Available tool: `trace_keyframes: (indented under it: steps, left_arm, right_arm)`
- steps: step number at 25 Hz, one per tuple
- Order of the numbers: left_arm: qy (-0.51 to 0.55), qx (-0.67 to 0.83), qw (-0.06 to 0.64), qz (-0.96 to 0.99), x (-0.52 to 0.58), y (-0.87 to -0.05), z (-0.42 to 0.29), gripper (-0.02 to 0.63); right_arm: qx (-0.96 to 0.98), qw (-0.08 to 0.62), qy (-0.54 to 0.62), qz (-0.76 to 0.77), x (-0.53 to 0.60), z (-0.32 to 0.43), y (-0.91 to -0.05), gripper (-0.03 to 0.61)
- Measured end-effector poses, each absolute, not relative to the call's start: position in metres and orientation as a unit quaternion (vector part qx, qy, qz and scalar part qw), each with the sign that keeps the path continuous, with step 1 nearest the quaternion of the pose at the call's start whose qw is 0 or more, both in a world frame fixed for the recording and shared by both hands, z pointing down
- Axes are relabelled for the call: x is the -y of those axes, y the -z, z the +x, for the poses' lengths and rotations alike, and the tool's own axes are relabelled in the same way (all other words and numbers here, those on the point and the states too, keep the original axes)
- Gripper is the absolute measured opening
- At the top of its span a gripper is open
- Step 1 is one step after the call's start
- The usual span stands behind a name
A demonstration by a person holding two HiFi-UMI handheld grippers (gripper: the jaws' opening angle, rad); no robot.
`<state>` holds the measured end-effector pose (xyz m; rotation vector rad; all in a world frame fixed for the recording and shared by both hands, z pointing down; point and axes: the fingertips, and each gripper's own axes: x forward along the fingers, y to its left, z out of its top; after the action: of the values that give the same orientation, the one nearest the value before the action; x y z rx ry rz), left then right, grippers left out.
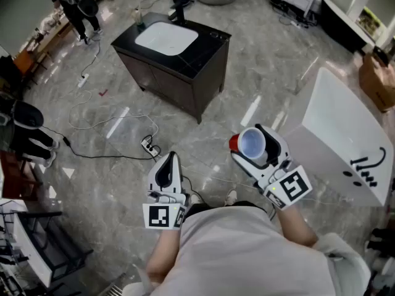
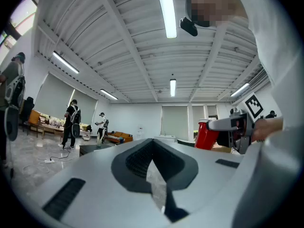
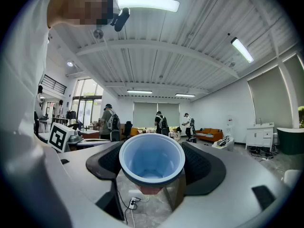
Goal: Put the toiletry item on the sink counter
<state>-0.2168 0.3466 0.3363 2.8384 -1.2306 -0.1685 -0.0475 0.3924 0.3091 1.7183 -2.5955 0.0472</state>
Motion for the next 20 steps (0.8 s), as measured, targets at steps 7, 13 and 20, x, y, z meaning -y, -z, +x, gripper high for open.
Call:
trace_keyframes:
  steps: [7,13,20]
  left_arm:
    - [0.046,0.397,0.028,0.916,-0.354,-0.342,-0.207,0.003]
    - [0.041,0.405,0.029,0.913,-0.357,-0.344,-0.197,0.002]
    - [0.031,0.419,0.029,0.907,-0.367,-0.348,-0.174,0.002]
  right_arm:
    - [0.835,0.012,-0.02,0.55,-0.398,-0.039,-0.312,0.373]
    - [0.839,0.01,-0.024,0.543,-0.4,-0.028,-0.315,0.373]
    - [0.846,0.018,-0.014,0.533,-0.409,-0.003,-0.32,0.373]
